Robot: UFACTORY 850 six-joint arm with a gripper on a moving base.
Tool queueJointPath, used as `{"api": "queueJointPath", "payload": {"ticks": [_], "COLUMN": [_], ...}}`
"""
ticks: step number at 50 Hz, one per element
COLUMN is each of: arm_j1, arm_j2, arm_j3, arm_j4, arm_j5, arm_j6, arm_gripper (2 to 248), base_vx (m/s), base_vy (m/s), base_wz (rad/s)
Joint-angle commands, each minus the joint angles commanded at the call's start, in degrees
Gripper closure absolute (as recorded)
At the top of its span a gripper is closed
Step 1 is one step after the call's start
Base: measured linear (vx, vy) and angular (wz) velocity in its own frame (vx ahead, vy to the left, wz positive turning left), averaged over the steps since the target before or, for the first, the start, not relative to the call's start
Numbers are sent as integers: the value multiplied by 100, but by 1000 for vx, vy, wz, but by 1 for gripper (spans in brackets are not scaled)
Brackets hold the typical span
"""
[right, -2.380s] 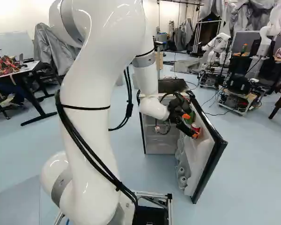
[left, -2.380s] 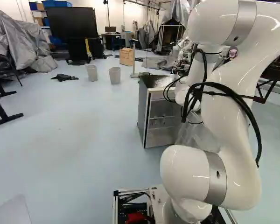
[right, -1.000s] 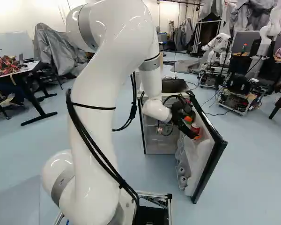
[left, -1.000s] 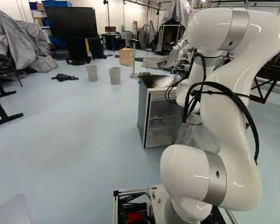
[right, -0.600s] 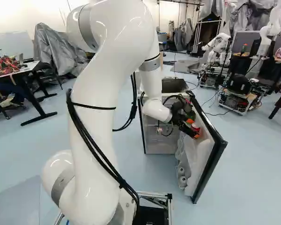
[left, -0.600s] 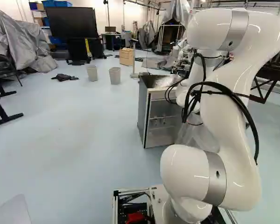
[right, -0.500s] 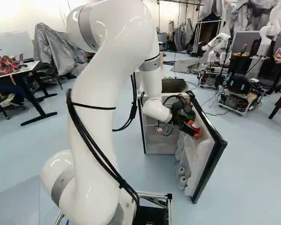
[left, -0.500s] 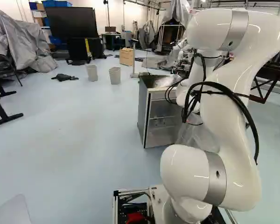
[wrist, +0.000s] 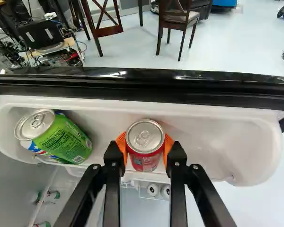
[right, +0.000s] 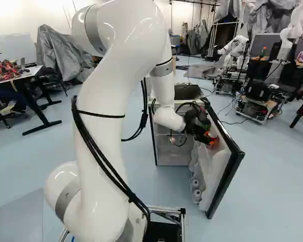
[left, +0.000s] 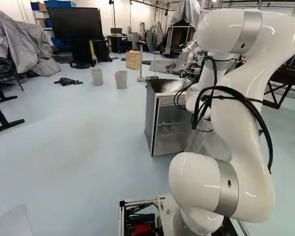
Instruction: Grab a drink from the fridge
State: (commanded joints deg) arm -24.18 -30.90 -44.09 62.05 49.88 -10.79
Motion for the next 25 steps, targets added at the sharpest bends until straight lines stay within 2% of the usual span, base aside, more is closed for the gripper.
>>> {"api": "queueJointPath", "payload": {"ticks": [25], "arm_j1": [134], "arm_j2": [102], "arm_j3": [155], "arm_j4": [0], "arm_j5": [187], "arm_j6": [0], "arm_gripper": [154], "base_vx": [0], "base_vy": [0], "base_wz": [0]}}
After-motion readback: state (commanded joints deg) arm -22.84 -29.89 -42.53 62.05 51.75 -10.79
